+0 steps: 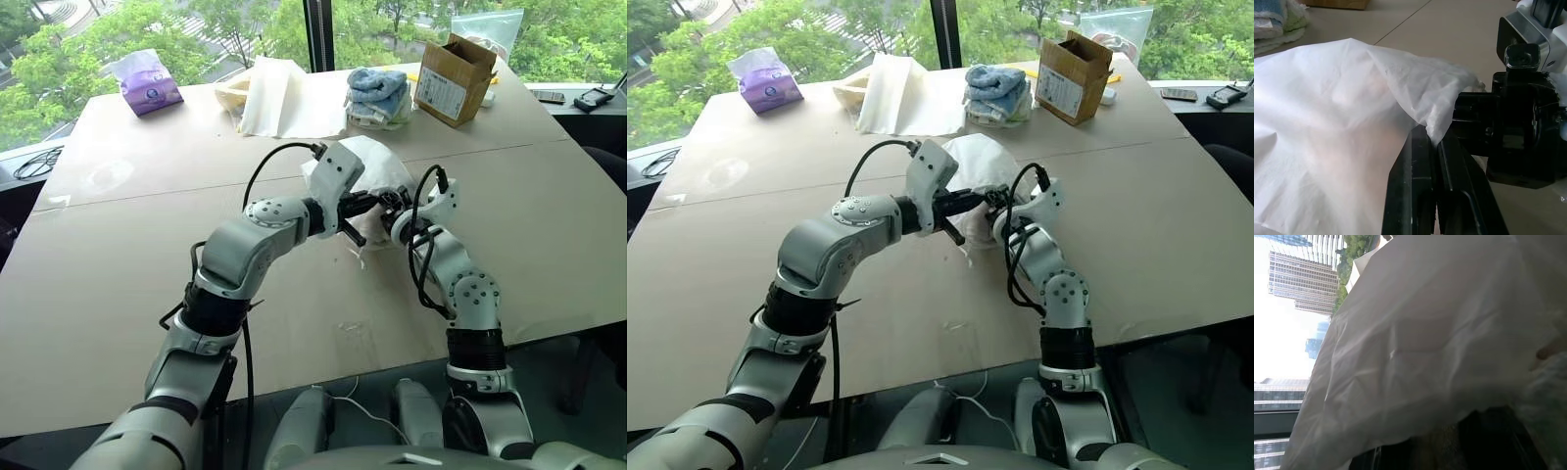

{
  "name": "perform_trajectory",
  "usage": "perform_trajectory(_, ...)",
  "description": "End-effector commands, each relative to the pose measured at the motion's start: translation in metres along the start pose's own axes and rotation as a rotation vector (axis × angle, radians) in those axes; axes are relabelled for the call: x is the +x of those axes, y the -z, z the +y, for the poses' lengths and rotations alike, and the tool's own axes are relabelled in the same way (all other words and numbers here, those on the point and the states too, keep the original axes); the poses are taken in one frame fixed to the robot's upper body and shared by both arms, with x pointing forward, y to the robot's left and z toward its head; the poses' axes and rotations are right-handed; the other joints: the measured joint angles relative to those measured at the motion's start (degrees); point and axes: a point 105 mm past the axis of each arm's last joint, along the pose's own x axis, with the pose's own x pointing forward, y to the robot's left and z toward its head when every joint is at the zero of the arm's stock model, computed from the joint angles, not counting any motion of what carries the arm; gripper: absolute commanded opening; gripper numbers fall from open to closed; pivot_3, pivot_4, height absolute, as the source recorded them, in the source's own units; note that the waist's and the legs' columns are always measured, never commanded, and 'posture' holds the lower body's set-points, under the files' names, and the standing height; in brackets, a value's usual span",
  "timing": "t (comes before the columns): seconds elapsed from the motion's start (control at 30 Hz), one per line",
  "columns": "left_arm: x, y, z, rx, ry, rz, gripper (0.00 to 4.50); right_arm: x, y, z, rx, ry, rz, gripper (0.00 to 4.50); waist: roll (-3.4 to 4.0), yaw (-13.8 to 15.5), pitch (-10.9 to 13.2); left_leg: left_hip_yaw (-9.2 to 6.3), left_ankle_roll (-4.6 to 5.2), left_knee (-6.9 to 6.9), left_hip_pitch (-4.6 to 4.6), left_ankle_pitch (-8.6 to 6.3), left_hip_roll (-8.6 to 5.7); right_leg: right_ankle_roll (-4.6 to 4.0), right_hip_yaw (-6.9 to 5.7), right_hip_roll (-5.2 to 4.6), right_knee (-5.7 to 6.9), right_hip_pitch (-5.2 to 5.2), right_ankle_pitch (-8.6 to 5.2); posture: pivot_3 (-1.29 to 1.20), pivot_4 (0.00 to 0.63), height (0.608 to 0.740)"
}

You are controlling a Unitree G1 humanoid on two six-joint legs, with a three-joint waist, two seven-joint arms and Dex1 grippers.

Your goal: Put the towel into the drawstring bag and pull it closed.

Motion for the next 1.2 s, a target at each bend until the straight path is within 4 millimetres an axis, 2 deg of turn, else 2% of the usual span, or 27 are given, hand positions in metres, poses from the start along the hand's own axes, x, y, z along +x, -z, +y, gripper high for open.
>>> perform_trajectory(0.03, -0.008, -0.009, 0.010, 0.008, -0.041, -0.036, 0.00, 0.005, 0.021, 0.054, 0.269, -0.125, 0.050, 1.25, 0.00, 0.03, 0.00, 0.00, 0.00, 0.00, 0.00, 0.00, 0.00, 0.00, -0.01, 0.00, 0.00, 0.00, 0.00, 0.00, 0.150, 0.740)
perform_trajectory(0.1, -0.008, -0.009, 0.010, 0.011, -0.038, -0.036, 0.00, 0.007, 0.020, 0.053, 0.220, -0.120, 0.046, 1.25, 0.00, -0.09, 0.00, 0.01, 0.00, 0.00, 0.00, 0.00, 0.00, 0.00, 0.00, 0.00, 0.00, 0.00, 0.00, 0.00, 0.150, 0.740)
perform_trajectory(0.13, -0.008, -0.009, 0.009, 0.013, -0.035, -0.036, 0.00, 0.007, 0.020, 0.052, 0.117, -0.118, 0.038, 1.25, 0.00, -0.18, 0.00, 0.02, 0.00, -0.01, 0.00, 0.00, 0.00, 0.00, 0.02, 0.01, 0.00, 0.00, 0.00, 0.00, 0.150, 0.740)
perform_trajectory(0.23, -0.009, -0.010, 0.010, 0.017, -0.031, -0.035, 0.00, 0.009, 0.020, 0.046, -0.351, -0.111, -0.010, 1.25, 0.04, -0.98, 0.03, 0.04, 0.00, -0.02, 0.01, 0.00, 0.01, 0.00, 0.03, 0.03, 0.01, -0.01, 0.00, 0.00, 0.150, 0.740)
perform_trajectory(0.27, -0.010, -0.010, 0.010, 0.019, -0.031, -0.034, 0.00, 0.010, 0.022, 0.043, -0.436, -0.111, -0.018, 1.25, 0.04, -1.30, 0.01, 0.09, 0.00, 0.00, 0.01, 0.00, 0.01, 0.00, 0.07, 0.04, 0.04, -0.02, 0.00, 0.00, 0.150, 0.740)
perform_trajectory(0.3, -0.010, -0.010, 0.010, 0.022, -0.031, -0.032, 0.00, 0.010, 0.023, 0.041, -0.441, -0.109, -0.017, 1.25, 0.02, -1.33, -0.02, 0.08, 0.01, 0.00, 0.05, 0.01, 0.01, 0.00, 0.07, 0.04, 0.05, -0.01, 0.00, 0.00, 0.150, 0.740)
perform_trajectory(0.4, -0.011, -0.012, 0.010, 0.031, -0.032, -0.034, 0.00, 0.011, 0.025, 0.041, -0.127, -0.095, 0.000, 1.25, 0.03, -1.06, -0.06, -0.07, 0.00, -0.02, 0.04, 0.00, 0.02, 0.00, -0.07, 0.03, 0.02, 0.03, 0.00, 0.00, 0.150, 0.740)
perform_trajectory(0.47, -0.012, -0.013, 0.013, 0.037, -0.045, -0.037, 0.00, 0.010, 0.026, 0.046, -0.068, -0.121, 0.017, 1.25, 0.02, -0.75, -0.06, -0.06, 0.01, -0.01, -0.03, 0.01, -0.03, 0.00, -0.06, -0.02, -0.02, 0.01, 0.00, 0.00, 0.150, 0.740)
perform_trajectory(0.6, -0.011, -0.016, 0.024, 0.040, -0.106, -0.041, 0.00, 0.004, 0.034, 0.053, -0.144, -0.181, 0.091, 1.25, 0.02, -0.98, -0.06, -0.04, 0.00, 0.00, -0.02, 0.00, -0.01, 0.00, -0.04, 0.00, -0.01, 0.00, 0.00, 0.00, 0.150, 0.740)
perform_trajectory(0.83, -0.009, -0.023, 0.040, 0.030, -0.192, -0.065, 0.00, -0.008, 0.046, 0.043, -0.289, -0.216, 0.181, 1.25, 0.02, -1.18, -0.06, 0.00, 0.00, -0.03, 0.00, 0.00, 0.00, 0.00, 0.00, 0.00, 0.00, 0.00, 0.00, 0.00, 0.150, 0.740)
perform_trajectory(1.2, -0.006, -0.023, 0.043, 0.024, -0.201, -0.068, 0.00, -0.026, 0.034, 0.032, -0.428, -0.249, 0.177, 1.25, 0.02, -0.84, -0.06, -0.02, 0.01, -0.02, 0.00, 0.00, 0.00, 0.00, -0.03, 0.00, 0.00, 0.00, 0.00, 0.00, 0.150, 0.740)
